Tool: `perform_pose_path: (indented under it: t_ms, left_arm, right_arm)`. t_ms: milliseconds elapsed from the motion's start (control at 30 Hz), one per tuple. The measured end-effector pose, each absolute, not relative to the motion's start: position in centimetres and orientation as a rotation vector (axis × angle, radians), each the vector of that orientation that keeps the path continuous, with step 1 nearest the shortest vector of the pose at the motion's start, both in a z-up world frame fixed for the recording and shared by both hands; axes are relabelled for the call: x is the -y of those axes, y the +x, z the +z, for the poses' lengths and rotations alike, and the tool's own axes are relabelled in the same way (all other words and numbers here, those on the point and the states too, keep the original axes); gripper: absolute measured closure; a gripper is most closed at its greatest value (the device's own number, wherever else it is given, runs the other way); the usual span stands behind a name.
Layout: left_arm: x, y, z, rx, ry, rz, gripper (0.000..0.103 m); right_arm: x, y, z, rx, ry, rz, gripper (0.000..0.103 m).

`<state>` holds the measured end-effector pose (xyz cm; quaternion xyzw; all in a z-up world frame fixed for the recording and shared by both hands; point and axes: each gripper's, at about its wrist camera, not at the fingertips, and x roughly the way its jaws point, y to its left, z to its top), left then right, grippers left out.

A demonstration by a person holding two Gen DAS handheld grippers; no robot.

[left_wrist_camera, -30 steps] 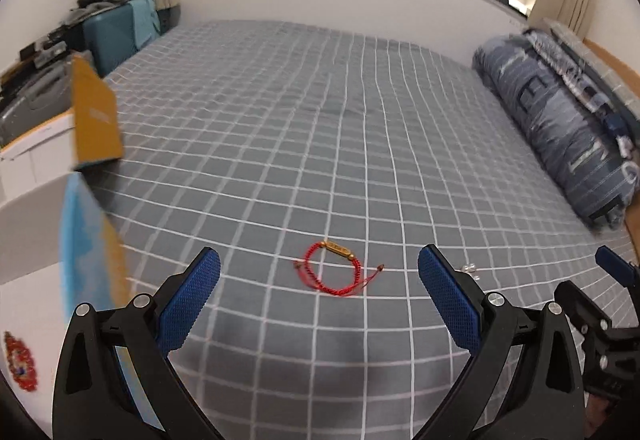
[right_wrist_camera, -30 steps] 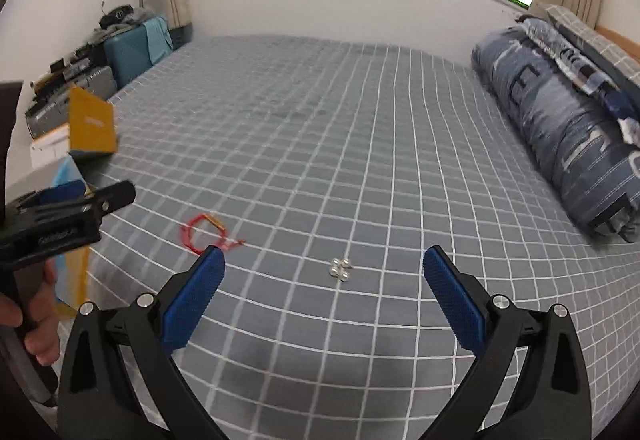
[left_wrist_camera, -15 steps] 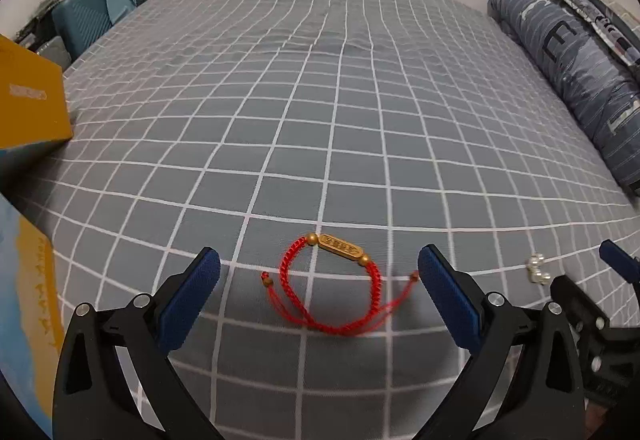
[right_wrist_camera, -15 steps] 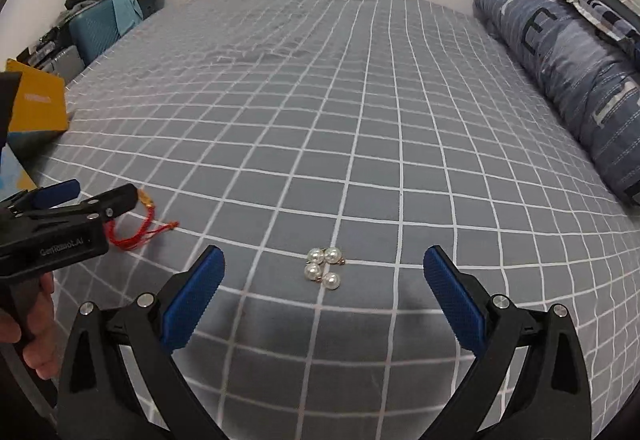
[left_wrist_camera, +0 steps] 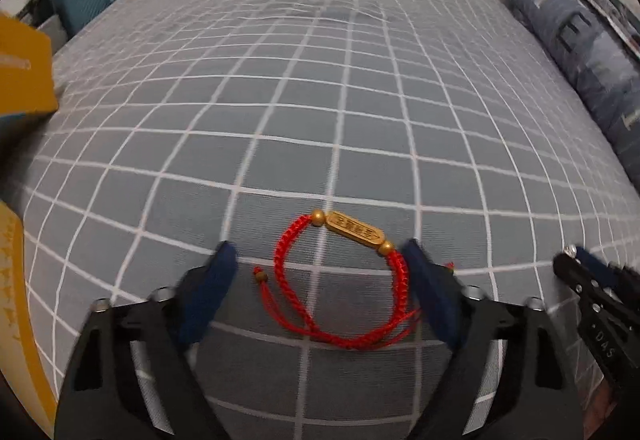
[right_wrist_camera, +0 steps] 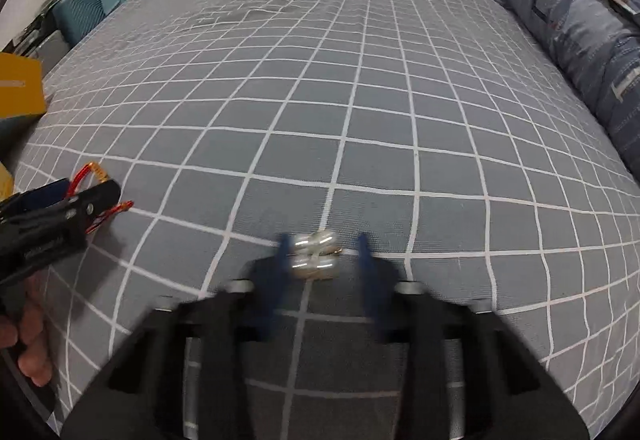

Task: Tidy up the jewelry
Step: 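Grasp the red cord gold-bar bracelet with the left tool while the right tool grasps the pearl earrings, then lift both items and carry them over the white box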

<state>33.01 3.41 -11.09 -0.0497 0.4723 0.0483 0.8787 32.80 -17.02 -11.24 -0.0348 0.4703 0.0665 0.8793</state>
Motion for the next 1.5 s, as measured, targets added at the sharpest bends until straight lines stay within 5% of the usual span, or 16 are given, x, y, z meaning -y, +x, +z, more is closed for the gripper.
perform_pose_path:
  t_ms: [67, 167, 267, 1500]
  left_arm:
    - [-3.7, 33.0, -10.9, -0.988, -0.096, 0.112, 0.060]
    - [-4.7, 32.5, -10.7, -0.991, -0.135, 0.120, 0.085]
    - [-5.0, 31.8, -10.6, -0.981, -0.142, 0.133, 0.094]
    - [-2.9, 26.0, -4.2, -0.780, -0.138, 0.020, 0.094]
  right_arm:
    - [17.3, 32.8, -11.3, -0.985, -0.056, 0.150, 0.081]
    - [17.7, 32.9, -11.1, -0.985, -0.033, 0.159, 0.081]
    - [18.2, 32.7, -10.7, -0.981, -0.006, 0.163, 0.081]
    - [15.5, 28.6, -4.9, -0.739, -0.053, 0.104, 0.081]
